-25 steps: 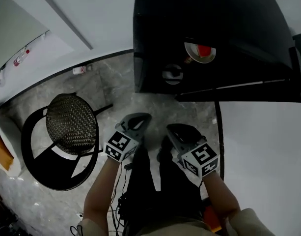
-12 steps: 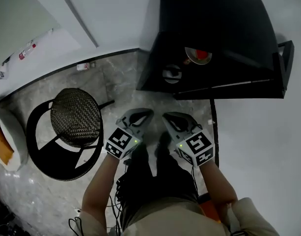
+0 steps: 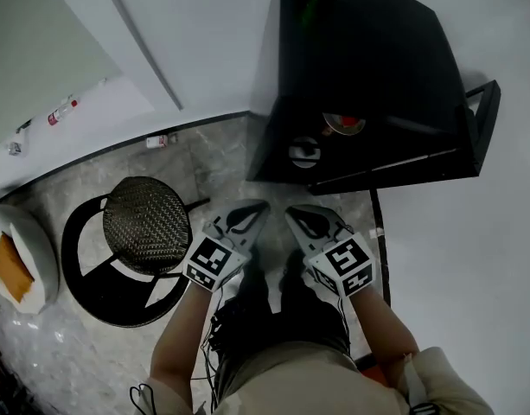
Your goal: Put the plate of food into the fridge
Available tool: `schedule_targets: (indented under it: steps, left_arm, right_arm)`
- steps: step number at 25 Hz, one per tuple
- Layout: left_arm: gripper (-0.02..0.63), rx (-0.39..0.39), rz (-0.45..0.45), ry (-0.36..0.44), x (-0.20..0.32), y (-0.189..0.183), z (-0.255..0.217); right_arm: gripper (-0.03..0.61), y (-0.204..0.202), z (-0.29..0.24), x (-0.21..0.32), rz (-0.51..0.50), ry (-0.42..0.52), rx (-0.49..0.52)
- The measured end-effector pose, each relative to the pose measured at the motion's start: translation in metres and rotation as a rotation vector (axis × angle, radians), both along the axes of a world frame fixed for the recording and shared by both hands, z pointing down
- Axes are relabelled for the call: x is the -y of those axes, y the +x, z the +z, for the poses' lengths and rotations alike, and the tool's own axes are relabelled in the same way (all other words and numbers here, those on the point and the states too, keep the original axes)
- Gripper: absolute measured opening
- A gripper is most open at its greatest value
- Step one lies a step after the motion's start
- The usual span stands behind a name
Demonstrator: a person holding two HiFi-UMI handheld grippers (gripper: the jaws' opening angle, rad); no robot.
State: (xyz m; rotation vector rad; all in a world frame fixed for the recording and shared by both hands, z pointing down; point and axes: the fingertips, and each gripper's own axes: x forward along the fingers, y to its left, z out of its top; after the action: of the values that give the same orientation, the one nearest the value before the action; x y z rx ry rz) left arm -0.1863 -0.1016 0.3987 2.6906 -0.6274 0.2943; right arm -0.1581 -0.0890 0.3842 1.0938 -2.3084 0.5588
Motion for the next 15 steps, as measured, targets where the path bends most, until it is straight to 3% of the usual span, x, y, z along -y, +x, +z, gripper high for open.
schedule_targets:
  steps: [7,15]
  left_arm:
    - [0.011,0.017,-0.011,0.092,-0.001,-0.008,-0.038]
    - [0.009,-0.006,-0.056,0.133,-0.012,-0.031,-0.08]
  right_arm:
    - [0.028,-0.009,-0.034,0.003,-0.015,0.07,-0.021]
    - [0.028,-0.024,-0.069,-0.012,-0.038,0.121,-0.009]
